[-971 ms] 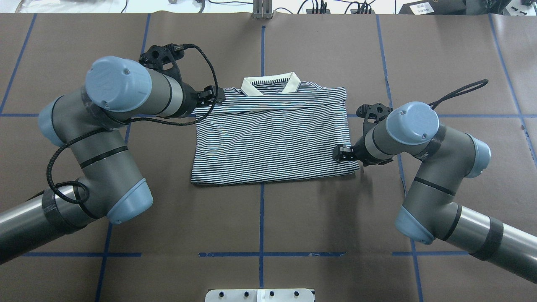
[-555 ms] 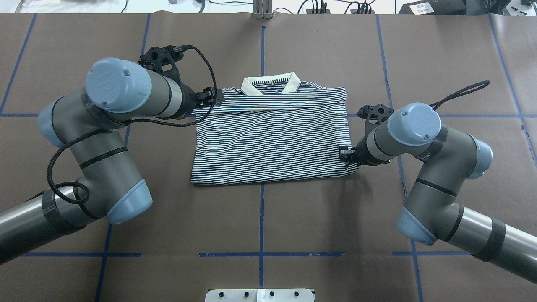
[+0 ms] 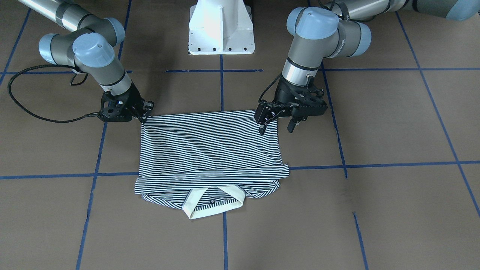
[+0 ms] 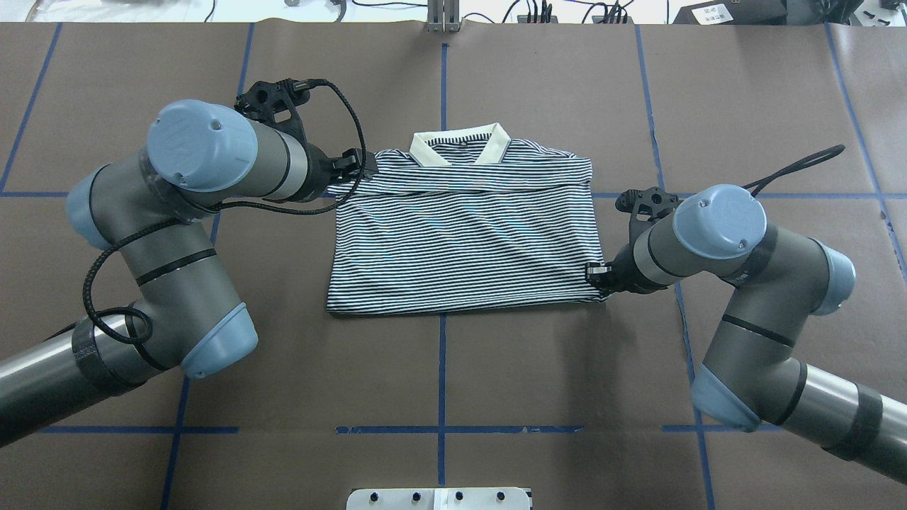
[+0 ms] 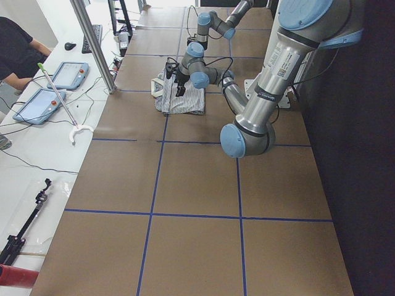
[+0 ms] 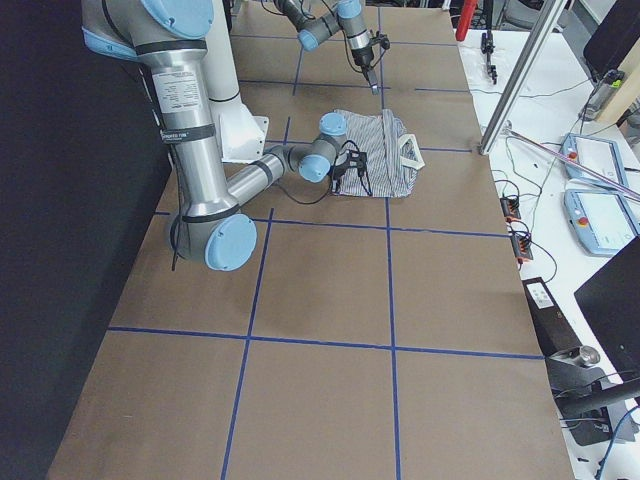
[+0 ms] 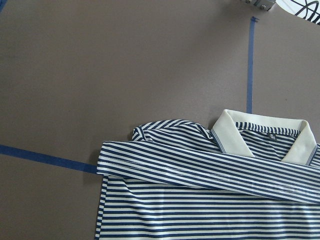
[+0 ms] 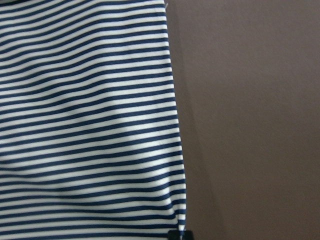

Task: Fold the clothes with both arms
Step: 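Grasp the shirt's side edge with the right gripper and drag it sideways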

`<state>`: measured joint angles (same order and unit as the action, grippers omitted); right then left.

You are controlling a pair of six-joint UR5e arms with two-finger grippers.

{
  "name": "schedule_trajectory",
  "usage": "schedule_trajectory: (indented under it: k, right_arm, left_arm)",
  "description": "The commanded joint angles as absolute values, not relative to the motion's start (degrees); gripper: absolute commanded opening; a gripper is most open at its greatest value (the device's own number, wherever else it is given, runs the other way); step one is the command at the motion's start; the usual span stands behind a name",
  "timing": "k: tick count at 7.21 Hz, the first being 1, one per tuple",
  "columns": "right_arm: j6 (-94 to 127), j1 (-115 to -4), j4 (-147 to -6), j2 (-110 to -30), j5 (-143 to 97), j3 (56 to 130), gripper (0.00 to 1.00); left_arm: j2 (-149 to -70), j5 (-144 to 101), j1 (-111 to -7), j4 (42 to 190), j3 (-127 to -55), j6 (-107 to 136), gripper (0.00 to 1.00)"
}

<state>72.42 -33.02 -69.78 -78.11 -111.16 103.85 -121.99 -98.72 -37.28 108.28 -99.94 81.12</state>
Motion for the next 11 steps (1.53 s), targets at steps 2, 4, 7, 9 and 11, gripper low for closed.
schedule_trajectory:
  k: [2,4,7,9,11]
  right_arm:
    - [74.77,-24.99,-69.79,-97.33,-113.44,122.46,0.00]
    - [80.66,-15.35,-69.52,-98.52,-114.79,123.31,0.00]
    - [84.37,-10.98,-69.17,-97.48,-114.17,126.11,1.00]
    - [84.46,-16.66,-69.08,-93.55,-114.08,127.09,1.00]
    - [84.38,-24.48,-68.82,-88.36,-114.26,127.09,1.00]
  left_arm:
    - [-122.17,-98.79,-36.57,108.19,-100.55,81.21,1.00]
    - [-122.25,-98.70,-36.39,108.28,-100.63,81.21,1.00]
    - [-122.17,-98.88,-34.55,107.76,-101.95,81.65,1.00]
    - [-122.17,-98.62,-29.65,103.91,-101.95,93.53,1.00]
    - [-124.35,-98.26,-25.68,93.31,-103.44,102.54,1.00]
